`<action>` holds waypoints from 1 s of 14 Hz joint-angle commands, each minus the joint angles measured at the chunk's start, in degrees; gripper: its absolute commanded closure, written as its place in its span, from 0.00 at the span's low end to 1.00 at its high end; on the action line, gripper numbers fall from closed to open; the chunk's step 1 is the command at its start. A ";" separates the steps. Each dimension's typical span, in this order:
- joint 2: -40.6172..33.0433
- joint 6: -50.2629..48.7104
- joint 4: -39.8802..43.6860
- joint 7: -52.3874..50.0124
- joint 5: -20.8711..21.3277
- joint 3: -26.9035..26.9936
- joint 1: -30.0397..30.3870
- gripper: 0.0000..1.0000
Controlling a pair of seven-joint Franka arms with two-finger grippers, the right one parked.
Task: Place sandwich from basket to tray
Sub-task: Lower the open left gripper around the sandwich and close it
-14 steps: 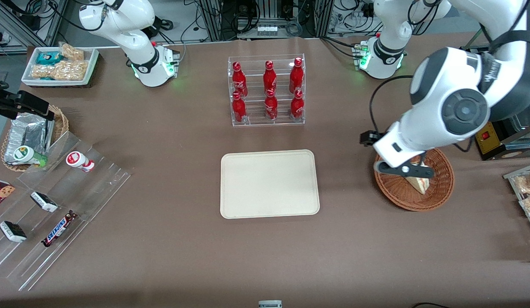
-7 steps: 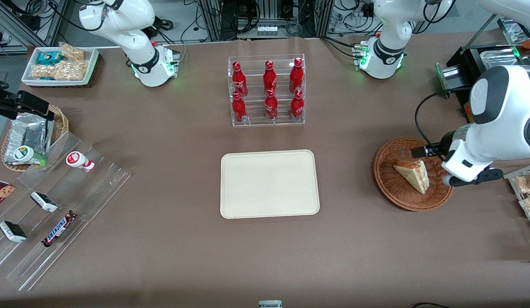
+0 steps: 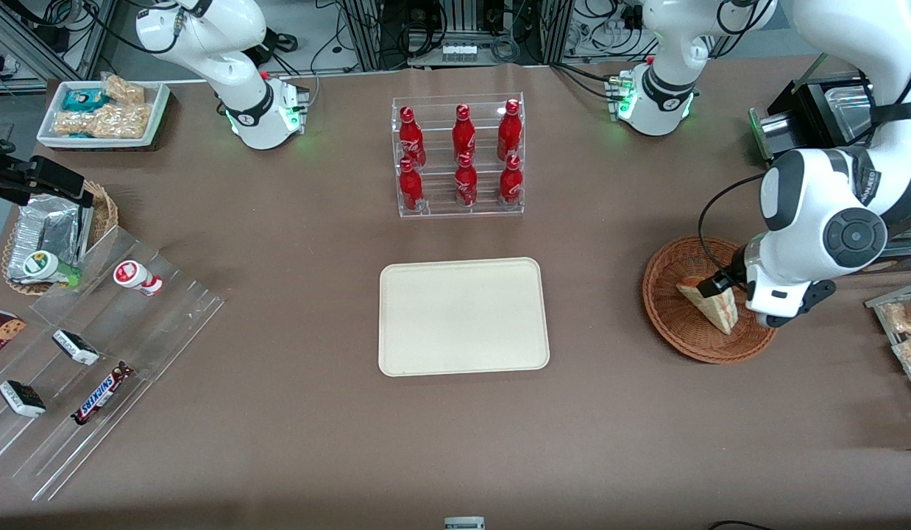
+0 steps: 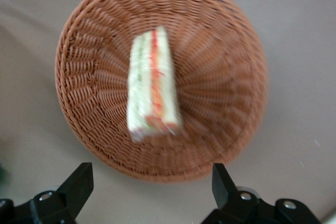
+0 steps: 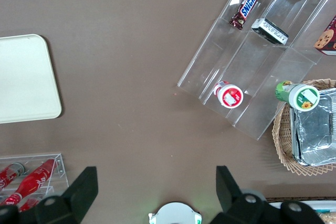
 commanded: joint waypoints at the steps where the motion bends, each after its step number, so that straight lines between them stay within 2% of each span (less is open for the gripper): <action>1: -3.98 7.38 -8.13 -3.81 0.22 4.65 -0.39 0.00; 4: -3.19 14.85 -11.65 -11.61 -1.54 5.72 -0.39 0.00; 6: -2.31 16.37 -11.57 -15.41 -3.38 5.55 -0.56 0.00; 8: -2.92 15.85 -11.40 -15.60 -4.79 5.46 -0.92 0.00; 14: -2.14 16.19 -11.13 -15.95 -5.32 5.28 -1.09 0.00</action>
